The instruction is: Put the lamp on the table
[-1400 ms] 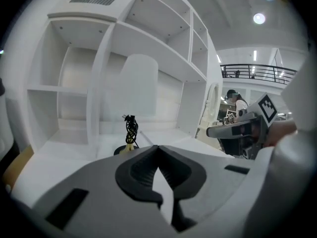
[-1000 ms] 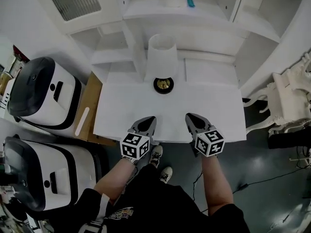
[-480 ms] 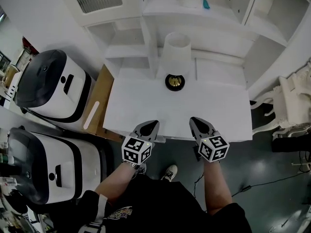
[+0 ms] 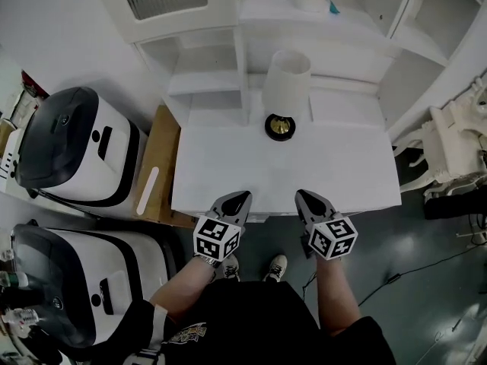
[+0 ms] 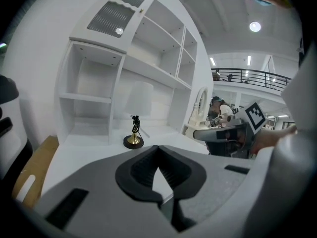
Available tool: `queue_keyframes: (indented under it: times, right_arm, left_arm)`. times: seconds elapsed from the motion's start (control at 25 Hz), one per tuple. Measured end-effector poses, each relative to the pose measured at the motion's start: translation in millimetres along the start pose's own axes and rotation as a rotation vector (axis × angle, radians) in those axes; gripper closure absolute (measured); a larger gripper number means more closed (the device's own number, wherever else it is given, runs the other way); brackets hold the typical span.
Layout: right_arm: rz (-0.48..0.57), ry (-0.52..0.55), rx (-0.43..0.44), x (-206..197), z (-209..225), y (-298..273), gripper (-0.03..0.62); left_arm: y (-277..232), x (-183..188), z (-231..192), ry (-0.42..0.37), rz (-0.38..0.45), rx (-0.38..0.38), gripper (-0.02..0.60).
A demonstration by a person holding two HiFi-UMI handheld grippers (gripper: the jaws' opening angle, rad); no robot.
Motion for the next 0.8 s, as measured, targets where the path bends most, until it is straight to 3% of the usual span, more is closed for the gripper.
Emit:
queue_keyframes:
  times: [0.8]
  right_arm:
    - [0.016,0.017,-0.093,-24.3,-73.0,0.1,0.568]
  left_arm:
    - [47.4,-5.8,-30.4,0.001,-0.005,-0.106,0.575]
Point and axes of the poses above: the fingertips, and each gripper's own axes: y backward along the fingers, z to its right, x out of its top, the point moved 2 cm from there along y, backward along the fingers, and after that the axes turned 11 degrees about z, right-handed, at the moved point
